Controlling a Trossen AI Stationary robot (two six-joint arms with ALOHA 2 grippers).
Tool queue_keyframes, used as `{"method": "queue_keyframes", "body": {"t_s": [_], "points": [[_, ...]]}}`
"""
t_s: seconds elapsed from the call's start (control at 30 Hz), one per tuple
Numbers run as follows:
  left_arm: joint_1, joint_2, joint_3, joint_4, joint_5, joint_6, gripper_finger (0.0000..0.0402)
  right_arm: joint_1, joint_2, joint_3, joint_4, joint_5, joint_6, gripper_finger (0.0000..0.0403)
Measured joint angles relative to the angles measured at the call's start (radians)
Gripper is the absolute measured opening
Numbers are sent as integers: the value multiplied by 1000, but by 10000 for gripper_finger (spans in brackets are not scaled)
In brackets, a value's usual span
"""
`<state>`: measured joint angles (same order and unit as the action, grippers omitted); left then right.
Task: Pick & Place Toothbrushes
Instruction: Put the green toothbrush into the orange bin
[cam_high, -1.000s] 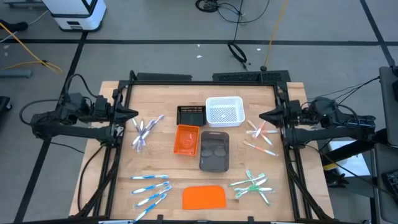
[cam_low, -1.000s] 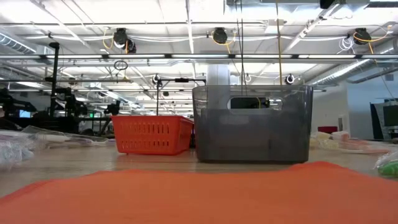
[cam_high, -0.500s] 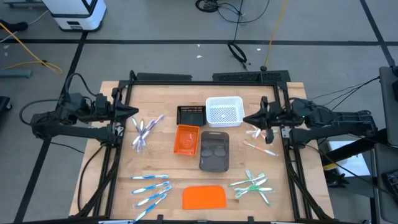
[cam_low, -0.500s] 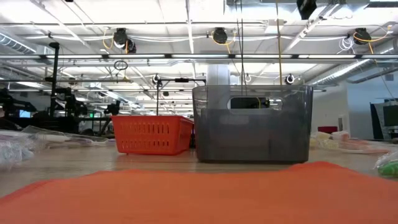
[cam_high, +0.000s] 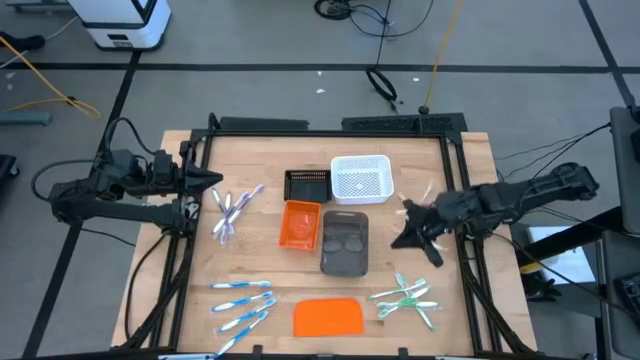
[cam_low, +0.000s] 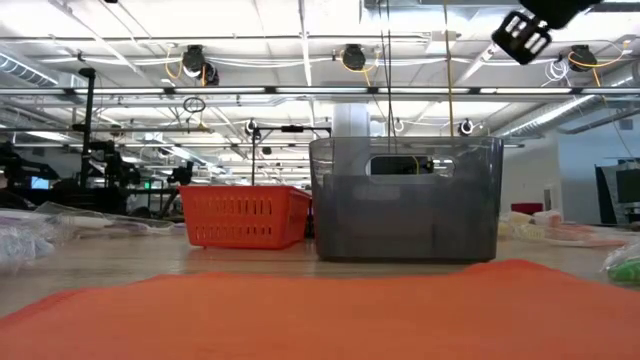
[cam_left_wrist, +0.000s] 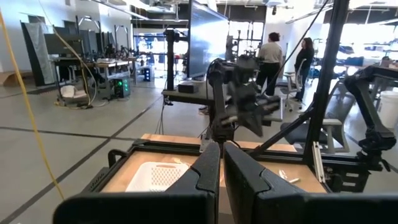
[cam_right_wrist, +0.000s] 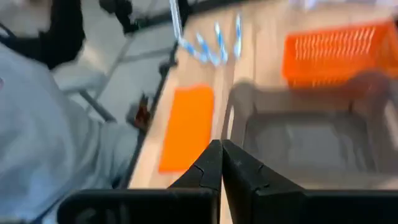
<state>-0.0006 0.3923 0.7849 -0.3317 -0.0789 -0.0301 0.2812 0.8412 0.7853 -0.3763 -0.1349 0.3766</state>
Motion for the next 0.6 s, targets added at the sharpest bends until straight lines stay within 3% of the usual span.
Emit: {"method": "queue_keyframes", "body": {"t_s": [0.33, 0.6], "points": [[0, 0, 0, 0, -36, -1, 24, 242, 150, 0, -100, 184, 128, 4], [0, 0, 0, 0, -36, -1, 24, 309, 307, 0, -114, 190, 214, 4]]}}
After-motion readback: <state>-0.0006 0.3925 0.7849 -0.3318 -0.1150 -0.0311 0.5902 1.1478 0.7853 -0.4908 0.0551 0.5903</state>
